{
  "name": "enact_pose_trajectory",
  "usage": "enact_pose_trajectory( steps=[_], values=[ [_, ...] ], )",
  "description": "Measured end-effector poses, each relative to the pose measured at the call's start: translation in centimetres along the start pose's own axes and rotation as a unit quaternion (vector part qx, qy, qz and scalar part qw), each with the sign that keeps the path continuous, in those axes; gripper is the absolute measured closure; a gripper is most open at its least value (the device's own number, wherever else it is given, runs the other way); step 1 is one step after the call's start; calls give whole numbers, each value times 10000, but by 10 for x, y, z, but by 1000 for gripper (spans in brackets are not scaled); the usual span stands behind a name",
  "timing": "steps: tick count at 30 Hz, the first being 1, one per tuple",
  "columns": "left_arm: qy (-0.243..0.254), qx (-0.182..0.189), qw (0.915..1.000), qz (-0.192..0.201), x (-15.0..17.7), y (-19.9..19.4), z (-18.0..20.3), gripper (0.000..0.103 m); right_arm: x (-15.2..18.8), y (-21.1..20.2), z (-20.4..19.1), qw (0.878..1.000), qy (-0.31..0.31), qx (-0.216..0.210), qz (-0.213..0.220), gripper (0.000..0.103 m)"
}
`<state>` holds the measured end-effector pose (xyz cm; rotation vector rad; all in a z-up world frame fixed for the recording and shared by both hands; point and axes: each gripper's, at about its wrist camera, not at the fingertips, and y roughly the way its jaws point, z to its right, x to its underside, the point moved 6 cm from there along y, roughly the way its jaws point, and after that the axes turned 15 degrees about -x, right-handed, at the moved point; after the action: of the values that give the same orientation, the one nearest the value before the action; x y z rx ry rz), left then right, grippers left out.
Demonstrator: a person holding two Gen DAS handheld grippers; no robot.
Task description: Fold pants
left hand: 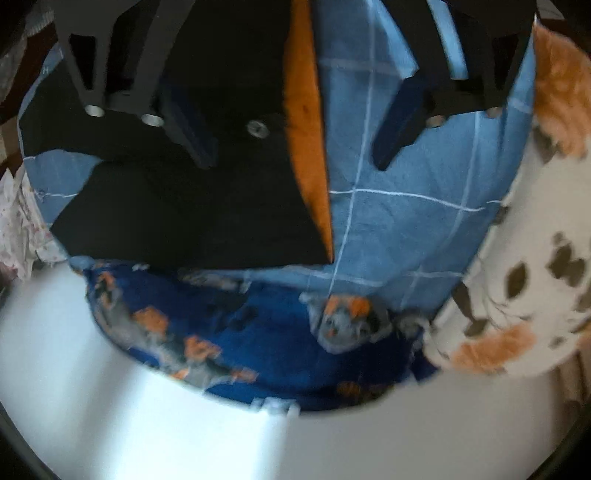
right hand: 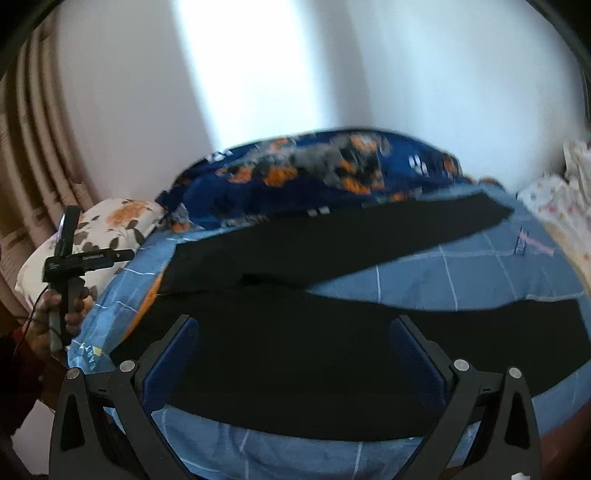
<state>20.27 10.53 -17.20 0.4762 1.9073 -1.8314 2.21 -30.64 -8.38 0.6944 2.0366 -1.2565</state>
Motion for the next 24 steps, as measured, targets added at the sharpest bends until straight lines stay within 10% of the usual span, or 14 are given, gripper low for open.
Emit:
enact_pose_trajectory(
  steps=[17,24],
  values=[
    [654,673,9948,-393,-71,142,16,33,25,58,65,9949,711,267,-667,0],
    [294,664,9971,-232,-73,134,10,92,25,68,68,9942,763,216,-723,0]
  ],
)
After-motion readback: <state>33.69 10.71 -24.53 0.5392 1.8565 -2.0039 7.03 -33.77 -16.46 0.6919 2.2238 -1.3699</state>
